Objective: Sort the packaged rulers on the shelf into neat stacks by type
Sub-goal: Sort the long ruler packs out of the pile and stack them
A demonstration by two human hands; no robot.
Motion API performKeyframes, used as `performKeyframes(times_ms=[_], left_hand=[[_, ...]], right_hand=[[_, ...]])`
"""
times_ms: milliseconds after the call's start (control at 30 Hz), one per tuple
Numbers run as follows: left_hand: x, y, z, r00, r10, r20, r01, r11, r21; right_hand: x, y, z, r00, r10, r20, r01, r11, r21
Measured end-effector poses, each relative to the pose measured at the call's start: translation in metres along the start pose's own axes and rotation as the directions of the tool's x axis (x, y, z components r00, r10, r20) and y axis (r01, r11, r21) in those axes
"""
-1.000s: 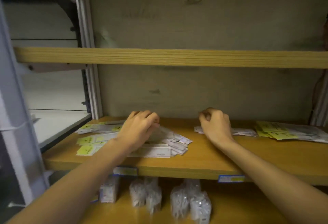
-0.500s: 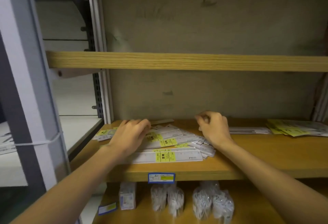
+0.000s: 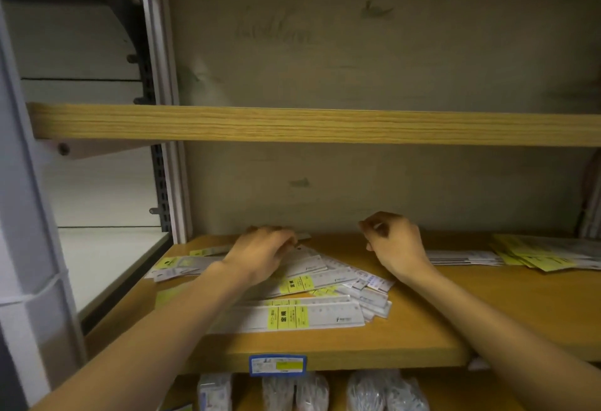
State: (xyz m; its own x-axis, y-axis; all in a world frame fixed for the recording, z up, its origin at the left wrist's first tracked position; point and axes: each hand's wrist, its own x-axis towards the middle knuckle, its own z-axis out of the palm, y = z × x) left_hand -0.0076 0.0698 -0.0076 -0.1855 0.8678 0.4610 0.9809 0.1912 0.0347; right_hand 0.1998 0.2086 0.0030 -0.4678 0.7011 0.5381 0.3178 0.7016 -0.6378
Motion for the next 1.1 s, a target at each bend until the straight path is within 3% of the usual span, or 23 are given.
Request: performKeyframes(times_ms=[167,367,567,1100], left_hand=[[0.030,0.018,0.010,0.989,0.108,0.099,-0.097,0.989,-0.116],[0.057,0.043,0.021,0.943,0.159,0.293,-0.096,0.971,-0.218],[0.062,0.053,0.028,0.895,0.193,0.402,-0.076,0.954,-0.289],[0.073,0.054,0.028,0.850,0.178,0.497,-0.110,0.981,-0.163]], right_hand=[[0.016,0.015,-0.004,1.000,-0.010,0.015,0.010,1.000,-0.020],[0.030,0.023,0.000,1.000,0.014,0.015,-0.014,1.000,0.010],[0.035,0.028,0.008,0.999,0.004,0.041,-0.003,1.000,-0.022],[0.034,0.031,0.008,0.999,-0.028,0.040,0.032,0.994,-0.104]])
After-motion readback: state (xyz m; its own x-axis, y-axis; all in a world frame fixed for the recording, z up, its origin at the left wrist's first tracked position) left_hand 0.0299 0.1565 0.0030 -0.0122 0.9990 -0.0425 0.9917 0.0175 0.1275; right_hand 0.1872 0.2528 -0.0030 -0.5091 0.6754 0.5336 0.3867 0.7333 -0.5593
